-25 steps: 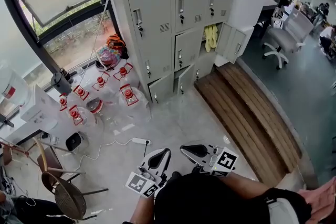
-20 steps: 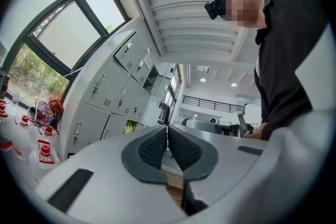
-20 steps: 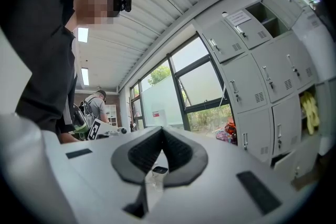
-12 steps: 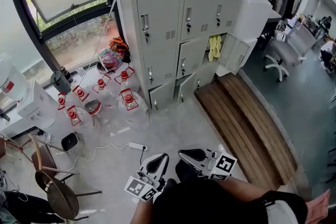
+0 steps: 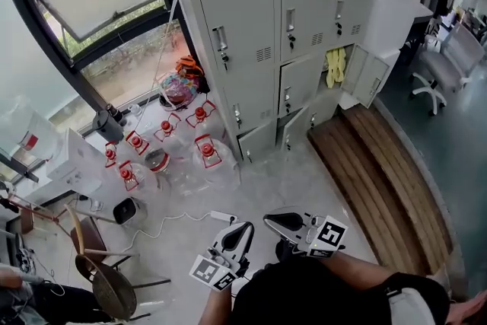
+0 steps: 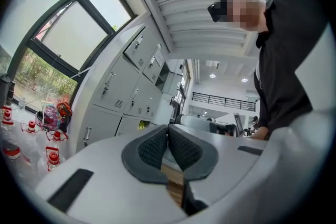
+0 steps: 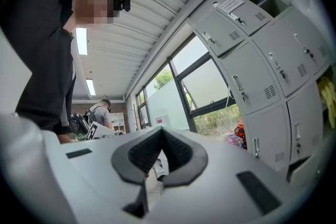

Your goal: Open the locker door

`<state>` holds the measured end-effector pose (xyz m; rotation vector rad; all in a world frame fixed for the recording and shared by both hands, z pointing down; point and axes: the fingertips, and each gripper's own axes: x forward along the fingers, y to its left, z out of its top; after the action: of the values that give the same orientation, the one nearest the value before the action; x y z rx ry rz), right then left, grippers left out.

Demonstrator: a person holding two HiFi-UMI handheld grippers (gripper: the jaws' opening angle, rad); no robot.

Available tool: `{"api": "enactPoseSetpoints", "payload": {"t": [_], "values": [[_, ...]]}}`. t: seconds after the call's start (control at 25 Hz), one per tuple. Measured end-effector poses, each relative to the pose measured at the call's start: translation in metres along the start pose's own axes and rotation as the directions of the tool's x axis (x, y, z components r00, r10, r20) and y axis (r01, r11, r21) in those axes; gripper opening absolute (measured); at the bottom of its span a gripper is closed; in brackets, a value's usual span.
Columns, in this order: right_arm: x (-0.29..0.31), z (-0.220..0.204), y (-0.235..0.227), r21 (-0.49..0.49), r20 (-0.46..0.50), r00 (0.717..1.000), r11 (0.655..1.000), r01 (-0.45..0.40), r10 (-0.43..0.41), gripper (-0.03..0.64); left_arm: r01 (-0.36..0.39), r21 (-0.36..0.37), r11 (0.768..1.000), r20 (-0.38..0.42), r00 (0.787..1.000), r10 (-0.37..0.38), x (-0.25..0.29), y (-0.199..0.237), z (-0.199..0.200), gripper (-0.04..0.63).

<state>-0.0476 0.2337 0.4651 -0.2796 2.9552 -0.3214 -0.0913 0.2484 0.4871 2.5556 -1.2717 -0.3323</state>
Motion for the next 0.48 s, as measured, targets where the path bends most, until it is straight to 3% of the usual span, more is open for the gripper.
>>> {"api": "enactPoseSetpoints", "payload": {"t": [0.48], "values": [[0.001,0.052,-0.114,-0.01,0.028,0.999,1.0,-0.017,0.017,0.011,-0.007,0.063,0.998,0.023,1.0,0.005,0.114,0.055,0.057,0.018]]}}
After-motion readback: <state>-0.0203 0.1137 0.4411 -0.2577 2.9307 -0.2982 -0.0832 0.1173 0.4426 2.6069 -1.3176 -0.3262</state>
